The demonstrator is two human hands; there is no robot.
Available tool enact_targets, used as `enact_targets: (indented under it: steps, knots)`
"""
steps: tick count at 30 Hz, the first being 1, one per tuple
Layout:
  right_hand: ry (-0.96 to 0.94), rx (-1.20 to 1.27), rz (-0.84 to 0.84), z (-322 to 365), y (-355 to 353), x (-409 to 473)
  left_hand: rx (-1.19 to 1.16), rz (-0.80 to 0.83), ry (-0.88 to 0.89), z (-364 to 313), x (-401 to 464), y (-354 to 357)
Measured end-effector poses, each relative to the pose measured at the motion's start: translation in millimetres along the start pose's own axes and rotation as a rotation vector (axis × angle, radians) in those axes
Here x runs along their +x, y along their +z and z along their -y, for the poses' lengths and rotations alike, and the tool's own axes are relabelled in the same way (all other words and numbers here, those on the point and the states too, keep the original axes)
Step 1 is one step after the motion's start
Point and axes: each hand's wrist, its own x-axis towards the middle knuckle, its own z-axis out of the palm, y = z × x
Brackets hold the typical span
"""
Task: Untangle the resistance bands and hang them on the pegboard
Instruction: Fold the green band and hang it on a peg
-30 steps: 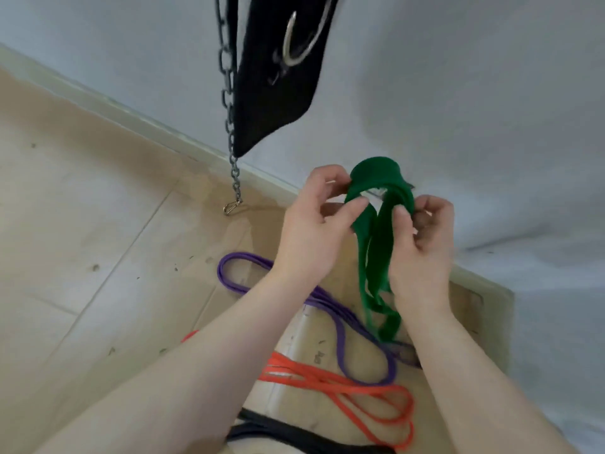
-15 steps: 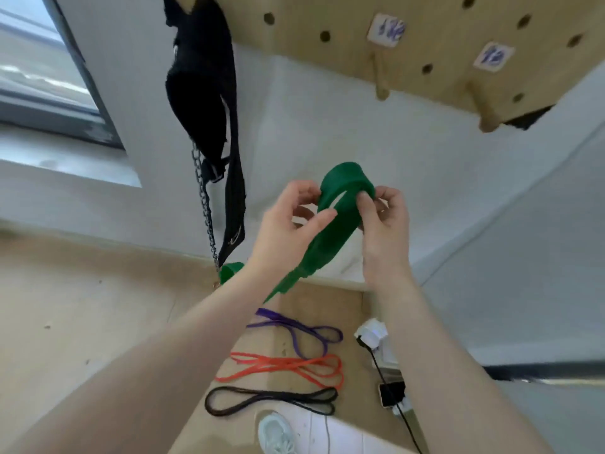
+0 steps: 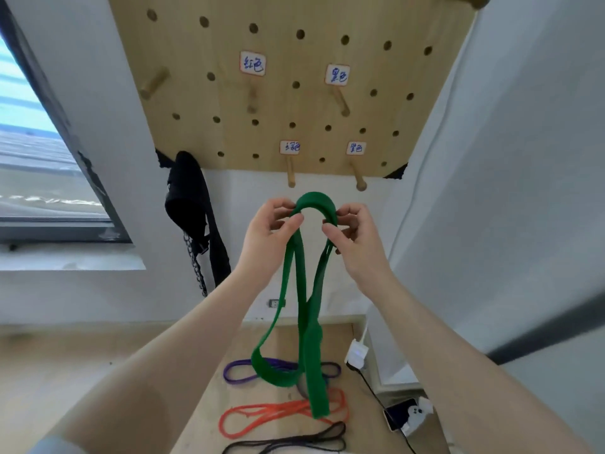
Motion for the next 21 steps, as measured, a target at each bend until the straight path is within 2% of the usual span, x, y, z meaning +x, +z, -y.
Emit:
enact_targets:
  steps: [3,11,17,21]
  knots:
    - [0.002,0.020,-0.017,-2,-19,5,-0.006,0.009,0.032,-13,7,22]
    - [-0.012,0.033,0.090,-16,-52,58,0.099,-0.065,0.118,-23,53,62]
    - [-0.010,-0.095,0.165,-20,-30,121,0.208,-0.197,0.112,-11,91,30]
    - [-0.149,-0.282,0.183,-21,-11,158,0.263,-0.205,0.040,-2,124,7]
